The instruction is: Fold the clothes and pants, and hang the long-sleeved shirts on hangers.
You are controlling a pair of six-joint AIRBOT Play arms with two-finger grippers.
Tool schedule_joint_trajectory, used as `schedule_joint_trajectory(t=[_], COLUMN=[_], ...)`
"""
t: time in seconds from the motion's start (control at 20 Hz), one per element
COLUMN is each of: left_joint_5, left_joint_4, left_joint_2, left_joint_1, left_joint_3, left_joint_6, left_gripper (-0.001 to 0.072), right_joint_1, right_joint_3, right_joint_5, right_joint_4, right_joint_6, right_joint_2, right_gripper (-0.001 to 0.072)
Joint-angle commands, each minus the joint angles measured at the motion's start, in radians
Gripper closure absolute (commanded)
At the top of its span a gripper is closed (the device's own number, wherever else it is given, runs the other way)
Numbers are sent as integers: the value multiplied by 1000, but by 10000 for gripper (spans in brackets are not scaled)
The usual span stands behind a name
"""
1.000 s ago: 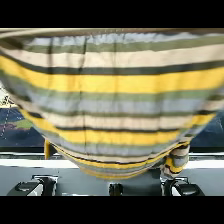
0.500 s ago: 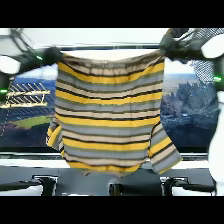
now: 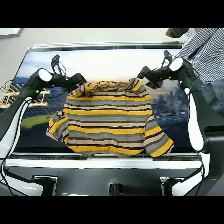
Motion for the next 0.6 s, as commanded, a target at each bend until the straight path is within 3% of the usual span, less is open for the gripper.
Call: schedule_joint_trajectory(t=[0.0, 0.2, 0.3, 0.55], left_joint_5=[-200, -305, -303, -257], left_joint_4=[-3, 29, 15, -134], left_joint_2=[73, 298, 450, 842], left_joint_1=[47, 162, 204, 228], left_joint_3=[14, -66, -256, -857], left_joint_6=[-9, 20, 90, 77], left_gripper=[-13, -13, -13, -13], right_joint_1=[-34, -124, -187, -127], right_joint_3=[0, -69, -283, -1032], right_joint_5=[243, 406, 402, 246], right_joint_4=[-72, -220, -166, 78], right_joint_6=[-110, -200, -172, -55], right_joint_2=[103, 335, 483, 893], right_gripper=[27, 28, 26, 27])
